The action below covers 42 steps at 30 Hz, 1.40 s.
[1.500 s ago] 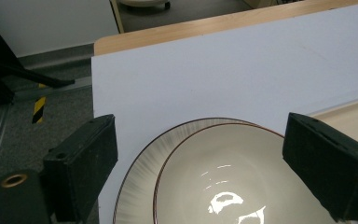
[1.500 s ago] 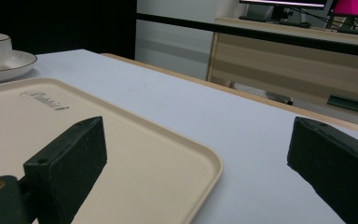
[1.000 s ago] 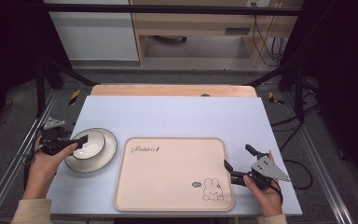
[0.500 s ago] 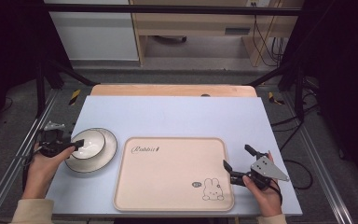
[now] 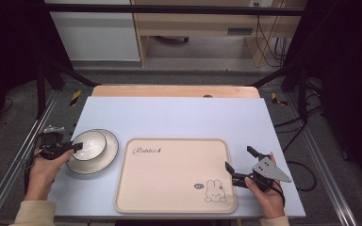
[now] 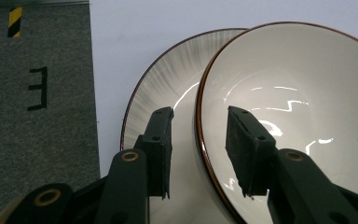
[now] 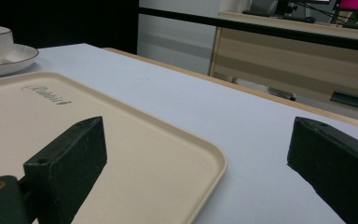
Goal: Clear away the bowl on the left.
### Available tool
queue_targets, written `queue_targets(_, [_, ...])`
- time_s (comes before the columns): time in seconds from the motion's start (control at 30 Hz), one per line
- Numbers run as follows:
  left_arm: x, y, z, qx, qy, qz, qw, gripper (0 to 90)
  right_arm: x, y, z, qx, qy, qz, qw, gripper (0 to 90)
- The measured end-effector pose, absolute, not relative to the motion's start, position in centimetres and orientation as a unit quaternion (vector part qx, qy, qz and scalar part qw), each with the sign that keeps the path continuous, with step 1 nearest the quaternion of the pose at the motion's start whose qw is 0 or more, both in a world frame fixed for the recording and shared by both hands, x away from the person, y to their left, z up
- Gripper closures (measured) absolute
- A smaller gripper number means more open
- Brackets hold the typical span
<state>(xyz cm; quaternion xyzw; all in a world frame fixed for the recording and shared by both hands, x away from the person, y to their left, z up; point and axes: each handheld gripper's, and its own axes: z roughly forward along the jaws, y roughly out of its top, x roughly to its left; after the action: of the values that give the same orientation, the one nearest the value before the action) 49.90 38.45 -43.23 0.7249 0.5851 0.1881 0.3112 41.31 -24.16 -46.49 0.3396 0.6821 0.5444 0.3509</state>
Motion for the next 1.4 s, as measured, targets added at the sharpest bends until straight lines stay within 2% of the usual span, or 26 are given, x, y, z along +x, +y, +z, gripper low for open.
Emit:
queue_targets(0.2, [50.0, 38.6, -43.7, 0.724, 0.592, 0.180, 0.307, 72.4, 41.3, -24.1, -46.5, 0.341, 0.685, 0.540, 0.352, 4.9])
queue_targets(0.43, [49.9, 38.7, -43.7, 0.713, 0.594, 0.171, 0.330, 82.4, 41.4, -24.0, -46.6, 0.341, 0.687, 0.537, 0.351, 5.0])
queue_targets(0.73, [49.5, 38.7, -42.9, 0.700, 0.587, 0.191, 0.359, 81.6, 41.3, -23.9, -46.4, 0.333, 0.686, 0.544, 0.351, 5.0])
queue_targets(1.4, [48.5, 37.8, -40.9, 0.685, 0.573, 0.181, 0.412, 81.6, 41.2, -23.2, -46.1, 0.326, 0.684, 0.533, 0.376, 5.7])
